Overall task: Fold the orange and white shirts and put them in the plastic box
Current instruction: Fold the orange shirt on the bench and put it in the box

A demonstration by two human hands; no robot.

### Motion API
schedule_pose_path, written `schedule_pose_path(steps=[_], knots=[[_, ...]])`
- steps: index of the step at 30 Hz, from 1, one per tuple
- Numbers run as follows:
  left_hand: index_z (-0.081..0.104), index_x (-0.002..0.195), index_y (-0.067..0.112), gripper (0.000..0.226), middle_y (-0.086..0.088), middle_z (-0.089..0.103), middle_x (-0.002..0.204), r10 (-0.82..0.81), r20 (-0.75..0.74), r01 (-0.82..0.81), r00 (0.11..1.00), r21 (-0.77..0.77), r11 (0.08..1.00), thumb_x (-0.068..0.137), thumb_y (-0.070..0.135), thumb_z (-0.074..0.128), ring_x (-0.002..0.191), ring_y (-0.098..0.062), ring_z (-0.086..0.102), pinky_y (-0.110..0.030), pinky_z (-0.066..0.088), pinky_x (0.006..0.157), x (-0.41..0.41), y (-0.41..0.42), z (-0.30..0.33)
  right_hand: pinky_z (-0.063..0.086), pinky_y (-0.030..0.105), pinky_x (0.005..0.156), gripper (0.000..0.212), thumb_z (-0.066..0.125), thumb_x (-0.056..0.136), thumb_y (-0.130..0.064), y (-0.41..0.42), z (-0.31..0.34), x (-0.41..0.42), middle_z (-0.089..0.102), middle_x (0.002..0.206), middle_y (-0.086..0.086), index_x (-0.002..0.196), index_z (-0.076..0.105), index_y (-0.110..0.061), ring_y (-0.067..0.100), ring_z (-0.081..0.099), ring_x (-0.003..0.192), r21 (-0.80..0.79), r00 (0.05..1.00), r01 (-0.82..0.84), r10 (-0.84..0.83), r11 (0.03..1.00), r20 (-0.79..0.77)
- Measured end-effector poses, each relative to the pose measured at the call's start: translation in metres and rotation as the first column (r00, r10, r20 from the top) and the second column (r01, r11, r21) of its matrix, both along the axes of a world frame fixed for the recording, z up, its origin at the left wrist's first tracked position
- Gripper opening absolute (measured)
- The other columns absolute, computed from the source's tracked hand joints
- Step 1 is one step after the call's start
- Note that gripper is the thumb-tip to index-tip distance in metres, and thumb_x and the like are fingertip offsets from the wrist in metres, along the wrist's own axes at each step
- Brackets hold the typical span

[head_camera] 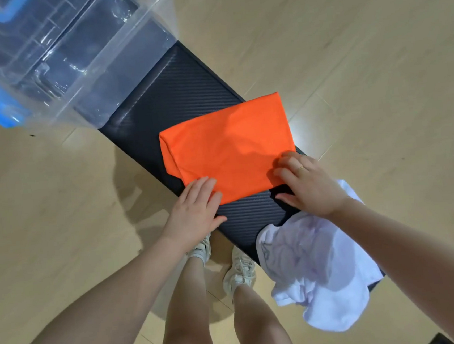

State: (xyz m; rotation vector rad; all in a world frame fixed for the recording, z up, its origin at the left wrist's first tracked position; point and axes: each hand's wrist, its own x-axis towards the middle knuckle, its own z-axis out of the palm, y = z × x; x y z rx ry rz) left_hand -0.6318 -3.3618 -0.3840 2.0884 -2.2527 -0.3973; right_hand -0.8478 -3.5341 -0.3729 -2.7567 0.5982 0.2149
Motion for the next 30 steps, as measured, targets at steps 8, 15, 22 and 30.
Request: schedule_pose_path(steps=[8,15,22,30], knots=[[0.050,0.096,0.012,0.048,-0.015,0.067,0.096,0.181,-0.029,-0.181,0.983,-0.021,0.983,0.051,-0.004,0.062,0.084,-0.030,0.068,-0.035,0.051,0.068,-0.003,-0.018,-0.002,0.051,0.026,0.060,0.039,0.039,0.073,-0.014,0.001,0.004,0.008,0.068,0.107,0.009,0.102,0.065,-0.008,0.025,0.068,0.092,-0.123,0.994,0.102,-0.106,0.987,-0.020],[0.063,0.087,0.004,0.023,-0.010,0.068,0.084,0.333,-0.201,-0.332,0.921,0.038,0.942,0.064,0.001,0.061,0.075,-0.029,0.066,-0.034,0.049,0.071,-0.003,-0.018,0.025,0.050,0.037,0.068,0.029,0.038,0.077,-0.021,0.008,0.012,0.007,0.065,0.101,0.012,0.089,0.059,-0.005,0.033,0.063,0.094,0.122,0.947,0.303,-0.313,0.945,0.074],[0.054,0.071,0.025,0.014,0.012,0.056,0.052,0.718,-0.634,-0.436,0.286,0.581,0.687,0.074,0.012,0.053,0.047,-0.001,0.047,-0.019,0.042,0.049,-0.006,-0.007,0.100,0.037,0.017,0.062,0.008,0.056,0.078,-0.025,0.005,0.087,-0.005,0.053,0.070,-0.001,0.078,0.054,-0.018,0.001,0.046,0.062,0.720,0.661,0.533,-0.750,0.444,-0.027],[0.060,0.079,0.020,0.024,0.003,0.062,0.072,0.776,-0.631,-0.392,-0.009,0.716,0.577,0.088,0.000,0.052,0.059,-0.006,0.056,-0.013,0.045,0.052,0.008,-0.023,0.093,0.037,0.032,0.064,0.017,0.060,0.087,-0.021,-0.031,0.085,0.039,0.050,0.066,0.002,0.073,0.056,-0.012,0.014,0.046,0.065,0.719,0.545,0.608,-0.836,0.337,-0.069]])
